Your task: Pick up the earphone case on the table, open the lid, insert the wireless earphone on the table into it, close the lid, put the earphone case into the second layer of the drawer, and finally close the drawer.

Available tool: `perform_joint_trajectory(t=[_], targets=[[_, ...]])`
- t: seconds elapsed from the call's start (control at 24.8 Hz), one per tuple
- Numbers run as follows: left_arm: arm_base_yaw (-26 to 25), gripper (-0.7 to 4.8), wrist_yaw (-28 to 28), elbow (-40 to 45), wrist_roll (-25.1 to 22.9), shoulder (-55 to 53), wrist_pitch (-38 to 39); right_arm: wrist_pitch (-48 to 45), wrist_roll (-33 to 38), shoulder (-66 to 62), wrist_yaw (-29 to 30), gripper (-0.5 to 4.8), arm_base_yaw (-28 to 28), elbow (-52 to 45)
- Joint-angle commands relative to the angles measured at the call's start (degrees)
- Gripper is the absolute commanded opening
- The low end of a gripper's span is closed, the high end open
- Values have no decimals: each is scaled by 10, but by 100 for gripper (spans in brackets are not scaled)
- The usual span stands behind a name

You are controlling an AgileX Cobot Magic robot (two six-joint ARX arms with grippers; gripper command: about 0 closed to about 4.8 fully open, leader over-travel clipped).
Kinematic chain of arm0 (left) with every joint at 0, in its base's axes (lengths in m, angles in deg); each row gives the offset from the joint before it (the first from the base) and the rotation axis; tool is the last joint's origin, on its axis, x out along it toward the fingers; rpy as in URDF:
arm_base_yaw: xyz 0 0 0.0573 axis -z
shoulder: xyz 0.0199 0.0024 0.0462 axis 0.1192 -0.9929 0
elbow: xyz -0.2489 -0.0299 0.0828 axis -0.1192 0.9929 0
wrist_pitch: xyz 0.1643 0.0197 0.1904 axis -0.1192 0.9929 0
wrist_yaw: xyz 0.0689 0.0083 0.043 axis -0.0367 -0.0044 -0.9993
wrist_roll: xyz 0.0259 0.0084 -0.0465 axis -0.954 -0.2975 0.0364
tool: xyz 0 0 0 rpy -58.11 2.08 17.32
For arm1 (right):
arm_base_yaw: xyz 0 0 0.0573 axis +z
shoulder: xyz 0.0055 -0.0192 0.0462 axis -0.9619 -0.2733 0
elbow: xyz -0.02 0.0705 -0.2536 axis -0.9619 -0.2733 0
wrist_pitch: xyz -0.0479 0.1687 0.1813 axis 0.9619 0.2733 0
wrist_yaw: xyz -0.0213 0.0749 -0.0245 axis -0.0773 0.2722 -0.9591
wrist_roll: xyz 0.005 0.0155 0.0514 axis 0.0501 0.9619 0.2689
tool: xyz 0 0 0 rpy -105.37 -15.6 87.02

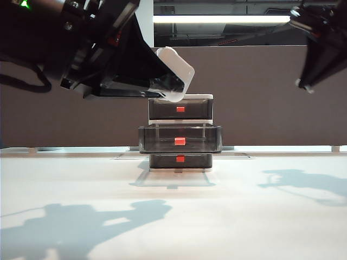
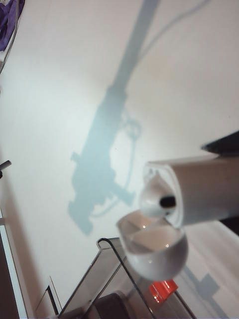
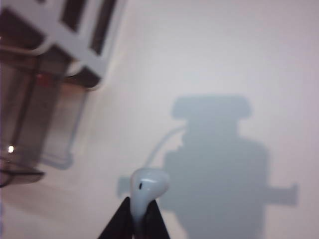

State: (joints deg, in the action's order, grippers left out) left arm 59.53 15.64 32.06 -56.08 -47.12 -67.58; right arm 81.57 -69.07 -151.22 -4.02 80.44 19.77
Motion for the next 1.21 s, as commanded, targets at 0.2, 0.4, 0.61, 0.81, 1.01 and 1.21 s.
perform_joint_trajectory(t=[0.2,0.4,0.61,0.81,1.01,1.21], targets=[[0,49,3,-2,0,2,-7,-112,135,111,-23,-1,125,-98],[0,49,3,-2,0,2,-8,-158,183,163,-84,-1,211,-138],[0,49,3,-2,0,2,-23,-207,220,193,-140,-1,292,-171],[-1,48,3,-2,0,2,-30,-254,242,198,-177,-1,362,-200],[-1,48,3,-2,0,-29,-37,-312,297,198,-256,-1,440,-227],[0,49,3,-2,2,-52,-64,-346,331,198,-312,-1,490,-250]])
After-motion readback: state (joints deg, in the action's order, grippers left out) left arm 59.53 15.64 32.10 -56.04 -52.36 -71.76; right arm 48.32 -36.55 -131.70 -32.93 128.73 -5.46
